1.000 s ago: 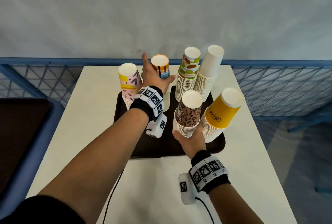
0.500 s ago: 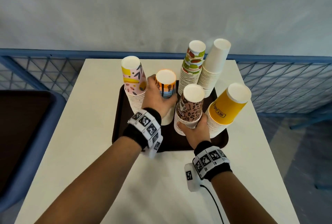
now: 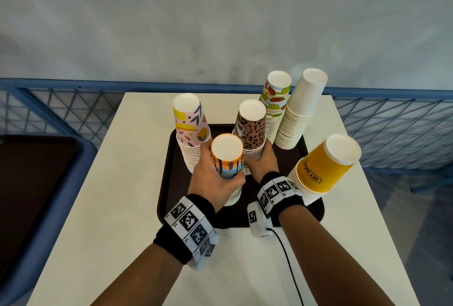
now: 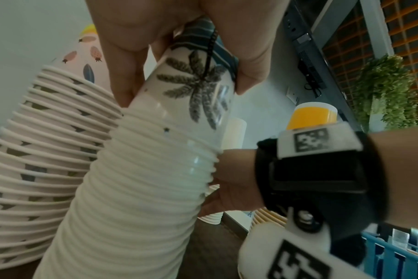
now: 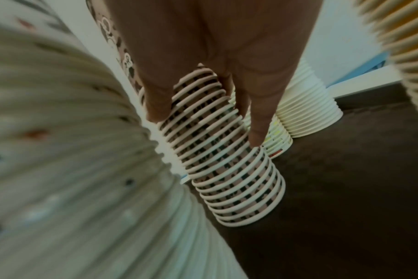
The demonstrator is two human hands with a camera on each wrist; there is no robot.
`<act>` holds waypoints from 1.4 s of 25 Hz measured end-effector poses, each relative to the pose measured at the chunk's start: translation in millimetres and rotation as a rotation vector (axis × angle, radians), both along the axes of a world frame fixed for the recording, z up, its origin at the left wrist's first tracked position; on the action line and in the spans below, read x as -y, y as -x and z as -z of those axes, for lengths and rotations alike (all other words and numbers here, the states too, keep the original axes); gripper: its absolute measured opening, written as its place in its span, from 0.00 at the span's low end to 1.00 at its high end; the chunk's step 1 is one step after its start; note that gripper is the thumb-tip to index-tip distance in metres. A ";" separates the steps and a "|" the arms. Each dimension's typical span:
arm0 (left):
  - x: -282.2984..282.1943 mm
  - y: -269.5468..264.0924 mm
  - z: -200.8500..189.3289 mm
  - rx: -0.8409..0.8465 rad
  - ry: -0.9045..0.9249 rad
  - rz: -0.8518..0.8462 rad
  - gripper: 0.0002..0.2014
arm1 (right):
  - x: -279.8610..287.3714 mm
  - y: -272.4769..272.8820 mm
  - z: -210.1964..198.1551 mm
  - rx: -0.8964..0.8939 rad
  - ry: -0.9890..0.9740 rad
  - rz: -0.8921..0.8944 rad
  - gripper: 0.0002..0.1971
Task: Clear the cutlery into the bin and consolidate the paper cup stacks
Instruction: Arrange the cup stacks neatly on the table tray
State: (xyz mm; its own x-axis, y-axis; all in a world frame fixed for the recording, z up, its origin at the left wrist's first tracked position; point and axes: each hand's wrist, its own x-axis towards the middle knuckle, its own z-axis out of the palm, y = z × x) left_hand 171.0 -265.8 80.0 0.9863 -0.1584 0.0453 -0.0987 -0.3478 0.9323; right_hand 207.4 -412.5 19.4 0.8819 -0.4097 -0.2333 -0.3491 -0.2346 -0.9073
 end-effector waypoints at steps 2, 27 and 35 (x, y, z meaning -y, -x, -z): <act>-0.5 -0.5 0.6 -0.006 -0.005 0.002 0.34 | -0.2 -8.1 0.0 -0.011 0.013 -0.029 0.42; -61.9 -63.3 39.6 -0.126 -0.121 -0.214 0.47 | -28.6 79.7 -15.3 0.088 -0.176 -0.254 0.41; -46.8 -94.0 50.4 -0.163 0.003 -0.135 0.43 | -4.3 13.1 7.2 -0.085 -0.068 0.050 0.44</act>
State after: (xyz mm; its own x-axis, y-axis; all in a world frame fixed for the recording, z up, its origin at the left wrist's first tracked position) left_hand 265.0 -218.9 29.7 0.9929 -0.0242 -0.1161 0.1008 -0.3447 0.9333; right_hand 194.3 -408.1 12.2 0.8366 -0.4334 -0.3350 -0.4350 -0.1538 -0.8872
